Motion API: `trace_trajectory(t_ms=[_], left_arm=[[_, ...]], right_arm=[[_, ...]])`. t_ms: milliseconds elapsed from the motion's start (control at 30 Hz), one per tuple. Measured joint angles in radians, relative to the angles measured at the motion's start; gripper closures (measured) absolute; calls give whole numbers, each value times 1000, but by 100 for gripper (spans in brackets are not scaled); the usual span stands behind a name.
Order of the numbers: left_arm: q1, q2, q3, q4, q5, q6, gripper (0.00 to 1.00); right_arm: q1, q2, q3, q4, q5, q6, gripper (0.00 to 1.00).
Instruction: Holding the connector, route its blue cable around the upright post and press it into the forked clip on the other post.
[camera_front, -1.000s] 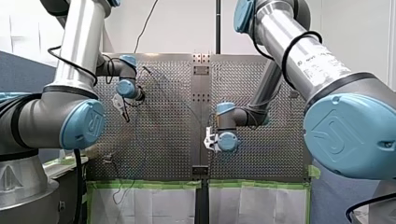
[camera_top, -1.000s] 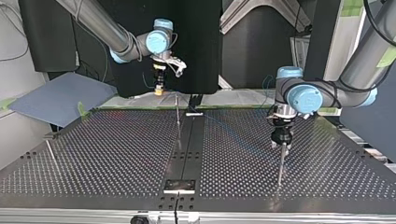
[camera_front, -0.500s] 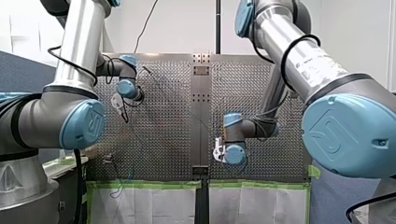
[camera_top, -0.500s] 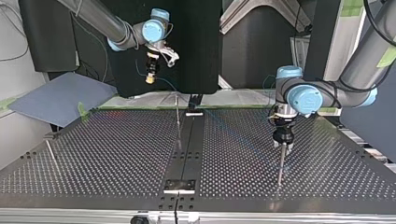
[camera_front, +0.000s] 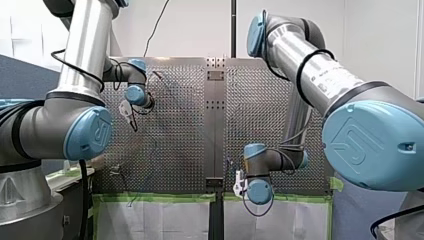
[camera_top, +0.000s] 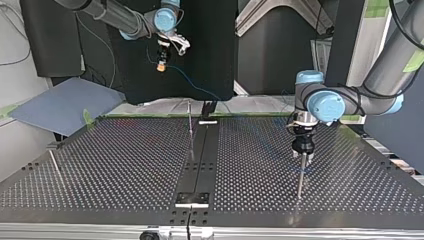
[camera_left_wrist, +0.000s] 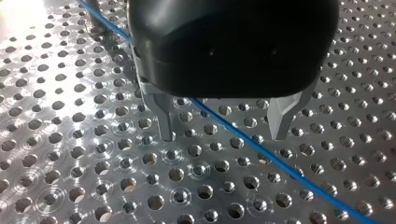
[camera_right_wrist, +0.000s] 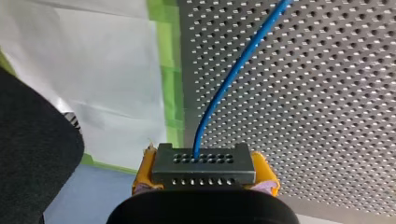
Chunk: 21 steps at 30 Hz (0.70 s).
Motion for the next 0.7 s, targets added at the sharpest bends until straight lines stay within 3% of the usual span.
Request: trace_trajectory(t_ms=[367,700], left_arm=[[0,-1,1,1,0,3,0],[0,0,1,3,0,3,0]], right_arm=[[-1,96,-79,-95,-1,-4,100],[-4,184,-116,-131,-11,-8,100]])
